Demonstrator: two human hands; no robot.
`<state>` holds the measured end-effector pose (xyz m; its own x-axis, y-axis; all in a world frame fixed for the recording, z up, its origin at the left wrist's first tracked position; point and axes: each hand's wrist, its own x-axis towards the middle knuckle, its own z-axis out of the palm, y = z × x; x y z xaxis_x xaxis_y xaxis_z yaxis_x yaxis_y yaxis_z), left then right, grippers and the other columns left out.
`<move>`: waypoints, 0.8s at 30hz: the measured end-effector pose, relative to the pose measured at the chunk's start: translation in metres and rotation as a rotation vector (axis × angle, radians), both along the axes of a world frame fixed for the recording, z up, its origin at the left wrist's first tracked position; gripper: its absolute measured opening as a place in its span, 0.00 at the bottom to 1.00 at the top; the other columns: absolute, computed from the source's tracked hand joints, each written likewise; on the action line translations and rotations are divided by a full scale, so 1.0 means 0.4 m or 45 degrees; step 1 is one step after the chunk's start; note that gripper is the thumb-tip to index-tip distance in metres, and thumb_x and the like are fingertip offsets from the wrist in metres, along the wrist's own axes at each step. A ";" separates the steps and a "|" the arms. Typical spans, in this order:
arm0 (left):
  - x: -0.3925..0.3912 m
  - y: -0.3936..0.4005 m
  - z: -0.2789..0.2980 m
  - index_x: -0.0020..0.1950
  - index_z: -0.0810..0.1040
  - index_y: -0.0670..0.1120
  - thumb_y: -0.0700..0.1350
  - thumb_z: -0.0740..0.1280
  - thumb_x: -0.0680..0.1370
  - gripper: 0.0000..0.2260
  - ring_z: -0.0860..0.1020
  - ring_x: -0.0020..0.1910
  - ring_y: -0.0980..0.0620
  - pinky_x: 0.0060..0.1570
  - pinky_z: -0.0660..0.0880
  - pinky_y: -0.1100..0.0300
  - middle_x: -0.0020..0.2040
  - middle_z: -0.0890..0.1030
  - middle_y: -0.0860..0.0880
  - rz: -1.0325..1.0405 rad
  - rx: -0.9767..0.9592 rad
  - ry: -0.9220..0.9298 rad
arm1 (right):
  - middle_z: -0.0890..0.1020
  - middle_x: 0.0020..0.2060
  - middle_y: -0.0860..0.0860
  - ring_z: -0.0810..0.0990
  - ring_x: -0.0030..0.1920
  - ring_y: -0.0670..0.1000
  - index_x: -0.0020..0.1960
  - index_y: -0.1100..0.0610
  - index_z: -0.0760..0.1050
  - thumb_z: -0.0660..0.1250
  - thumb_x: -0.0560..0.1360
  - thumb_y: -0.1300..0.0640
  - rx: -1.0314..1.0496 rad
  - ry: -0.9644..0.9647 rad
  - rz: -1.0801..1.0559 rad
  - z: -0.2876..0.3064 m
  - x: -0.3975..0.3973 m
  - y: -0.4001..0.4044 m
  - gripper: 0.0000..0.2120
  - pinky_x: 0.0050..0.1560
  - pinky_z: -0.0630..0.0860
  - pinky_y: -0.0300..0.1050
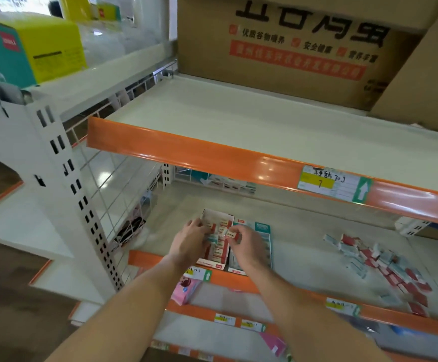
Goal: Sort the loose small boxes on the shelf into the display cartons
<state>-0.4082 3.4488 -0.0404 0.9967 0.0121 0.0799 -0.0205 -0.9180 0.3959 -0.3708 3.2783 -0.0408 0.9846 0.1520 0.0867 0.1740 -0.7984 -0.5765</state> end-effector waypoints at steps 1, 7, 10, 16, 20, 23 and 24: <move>0.001 0.002 0.000 0.57 0.78 0.51 0.46 0.66 0.77 0.09 0.71 0.59 0.48 0.53 0.77 0.52 0.58 0.74 0.50 0.004 0.004 -0.004 | 0.82 0.52 0.45 0.79 0.47 0.44 0.59 0.50 0.80 0.72 0.76 0.51 -0.003 0.000 0.006 0.001 0.010 0.007 0.13 0.44 0.70 0.36; 0.030 0.037 0.006 0.58 0.78 0.50 0.48 0.68 0.77 0.10 0.71 0.56 0.52 0.53 0.77 0.57 0.56 0.74 0.52 0.040 0.003 -0.066 | 0.82 0.52 0.46 0.80 0.47 0.46 0.58 0.49 0.79 0.72 0.75 0.49 -0.142 -0.003 0.037 -0.017 0.054 0.051 0.13 0.46 0.77 0.40; 0.044 0.044 0.005 0.57 0.79 0.50 0.50 0.67 0.78 0.09 0.71 0.55 0.53 0.52 0.76 0.58 0.54 0.73 0.52 0.013 0.004 -0.084 | 0.81 0.53 0.43 0.79 0.50 0.46 0.58 0.47 0.79 0.71 0.76 0.48 -0.168 -0.012 0.071 -0.020 0.074 0.057 0.11 0.47 0.75 0.42; 0.076 0.077 0.007 0.57 0.79 0.49 0.49 0.67 0.78 0.09 0.71 0.54 0.52 0.51 0.74 0.57 0.53 0.73 0.51 -0.028 -0.002 -0.119 | 0.79 0.57 0.46 0.76 0.57 0.49 0.61 0.50 0.78 0.70 0.76 0.54 -0.170 0.003 0.143 -0.038 0.120 0.106 0.13 0.59 0.75 0.47; 0.085 0.102 0.003 0.54 0.80 0.51 0.50 0.69 0.77 0.08 0.73 0.53 0.53 0.48 0.73 0.59 0.50 0.73 0.53 -0.034 -0.021 -0.135 | 0.78 0.56 0.46 0.75 0.56 0.48 0.60 0.50 0.78 0.70 0.77 0.56 -0.152 -0.017 0.208 -0.039 0.143 0.135 0.12 0.56 0.72 0.41; 0.087 0.127 -0.003 0.53 0.80 0.50 0.48 0.70 0.76 0.07 0.73 0.54 0.53 0.48 0.73 0.60 0.51 0.74 0.53 -0.006 -0.024 -0.126 | 0.78 0.54 0.47 0.76 0.54 0.48 0.58 0.52 0.79 0.69 0.77 0.59 -0.163 -0.003 0.249 -0.041 0.150 0.150 0.10 0.52 0.72 0.40; 0.088 0.134 -0.004 0.54 0.80 0.50 0.48 0.70 0.76 0.07 0.72 0.54 0.53 0.49 0.73 0.60 0.52 0.74 0.53 0.001 -0.022 -0.121 | 0.77 0.52 0.46 0.76 0.52 0.48 0.57 0.52 0.80 0.69 0.77 0.59 -0.163 -0.004 0.269 -0.044 0.152 0.153 0.09 0.50 0.72 0.40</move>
<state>-0.3732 3.5023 -0.0420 0.9846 0.0150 0.1742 -0.0583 -0.9112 0.4079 -0.3098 3.3394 -0.0584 0.9295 0.3646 0.0561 0.3465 -0.8106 -0.4720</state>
